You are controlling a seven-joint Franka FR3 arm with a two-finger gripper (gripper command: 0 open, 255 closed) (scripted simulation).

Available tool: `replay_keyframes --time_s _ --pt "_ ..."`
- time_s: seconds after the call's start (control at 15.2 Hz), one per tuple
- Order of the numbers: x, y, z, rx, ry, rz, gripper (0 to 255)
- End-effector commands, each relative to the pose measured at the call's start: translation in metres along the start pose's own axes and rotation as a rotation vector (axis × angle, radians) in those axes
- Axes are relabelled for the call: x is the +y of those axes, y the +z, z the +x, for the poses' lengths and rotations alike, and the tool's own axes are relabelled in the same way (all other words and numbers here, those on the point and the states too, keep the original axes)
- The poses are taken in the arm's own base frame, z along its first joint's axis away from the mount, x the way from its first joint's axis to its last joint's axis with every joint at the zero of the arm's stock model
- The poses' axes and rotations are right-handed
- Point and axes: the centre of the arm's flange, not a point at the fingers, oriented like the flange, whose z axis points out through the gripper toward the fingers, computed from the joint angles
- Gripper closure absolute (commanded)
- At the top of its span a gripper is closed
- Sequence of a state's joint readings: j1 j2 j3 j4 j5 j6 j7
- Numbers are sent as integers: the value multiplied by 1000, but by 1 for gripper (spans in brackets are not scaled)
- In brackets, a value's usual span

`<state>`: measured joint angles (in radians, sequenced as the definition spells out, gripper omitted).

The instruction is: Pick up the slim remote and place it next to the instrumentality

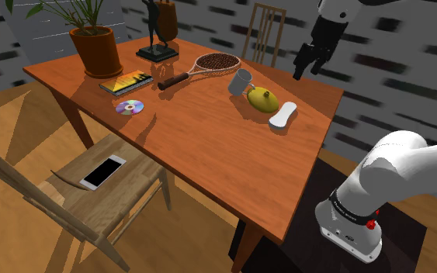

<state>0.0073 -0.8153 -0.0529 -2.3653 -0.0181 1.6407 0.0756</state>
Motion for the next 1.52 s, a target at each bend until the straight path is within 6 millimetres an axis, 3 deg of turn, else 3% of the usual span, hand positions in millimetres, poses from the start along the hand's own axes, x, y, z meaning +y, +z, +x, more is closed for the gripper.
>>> replay_keyframes --time_s 0.0,0.46,0.92,1.45 --pt "0 0 0 0 0 0 0" --pt "8 88 29 -24 588 -31 0" --pt "33 177 46 -48 1175 -62 0" --pt "36 222 44 -51 1230 -64 0"
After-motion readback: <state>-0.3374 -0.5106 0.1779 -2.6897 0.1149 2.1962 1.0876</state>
